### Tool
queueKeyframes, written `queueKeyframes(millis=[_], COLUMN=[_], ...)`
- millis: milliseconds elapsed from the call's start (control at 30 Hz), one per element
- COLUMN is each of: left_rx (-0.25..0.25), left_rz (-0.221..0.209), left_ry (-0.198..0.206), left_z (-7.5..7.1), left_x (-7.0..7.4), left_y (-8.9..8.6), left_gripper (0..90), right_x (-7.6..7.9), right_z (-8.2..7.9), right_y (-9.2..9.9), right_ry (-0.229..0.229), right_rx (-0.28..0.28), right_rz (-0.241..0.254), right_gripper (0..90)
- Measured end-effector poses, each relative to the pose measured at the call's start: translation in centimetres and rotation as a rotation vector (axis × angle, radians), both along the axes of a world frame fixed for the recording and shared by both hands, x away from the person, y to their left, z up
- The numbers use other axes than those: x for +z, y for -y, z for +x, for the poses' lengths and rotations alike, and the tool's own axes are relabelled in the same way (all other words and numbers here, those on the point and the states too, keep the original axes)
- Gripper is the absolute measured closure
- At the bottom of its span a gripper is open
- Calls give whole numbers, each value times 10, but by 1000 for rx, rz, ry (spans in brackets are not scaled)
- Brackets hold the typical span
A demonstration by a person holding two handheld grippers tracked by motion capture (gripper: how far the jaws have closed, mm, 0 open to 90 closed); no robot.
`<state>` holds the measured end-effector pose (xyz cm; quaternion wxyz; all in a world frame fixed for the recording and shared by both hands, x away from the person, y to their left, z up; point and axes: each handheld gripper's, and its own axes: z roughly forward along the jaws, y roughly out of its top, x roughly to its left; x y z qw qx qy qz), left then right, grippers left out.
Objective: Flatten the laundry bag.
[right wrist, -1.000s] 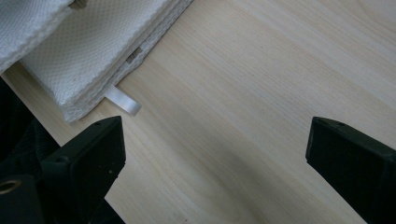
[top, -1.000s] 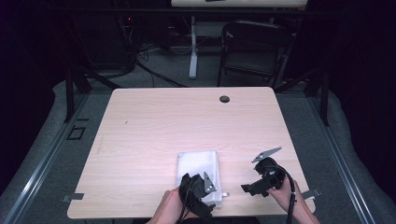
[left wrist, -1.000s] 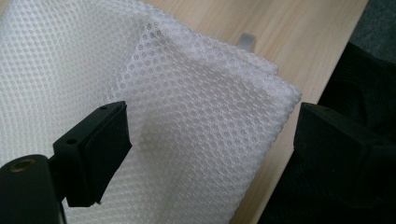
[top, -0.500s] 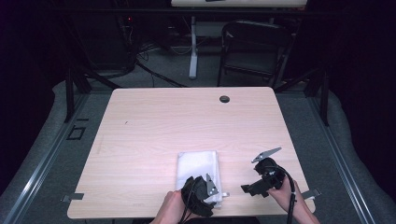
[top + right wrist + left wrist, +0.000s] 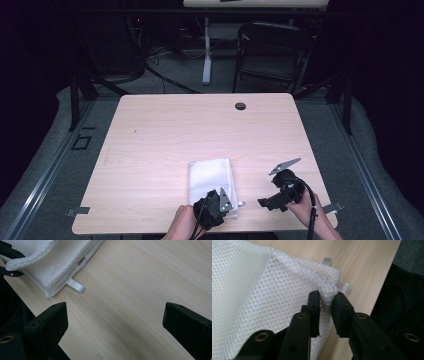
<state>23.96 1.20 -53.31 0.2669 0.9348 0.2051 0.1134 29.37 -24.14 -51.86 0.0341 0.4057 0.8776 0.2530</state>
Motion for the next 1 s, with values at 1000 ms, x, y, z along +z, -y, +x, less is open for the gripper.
queueKeyframes(millis=[1000], left_rx=[129], left_rz=[-223], left_ry=[51], left_z=[6], left_x=[54], left_y=[-69], left_gripper=[883], right_x=[14], right_z=[-3], right_y=[-21], right_ry=[64], right_rx=[64], right_rz=[11], right_gripper=[259])
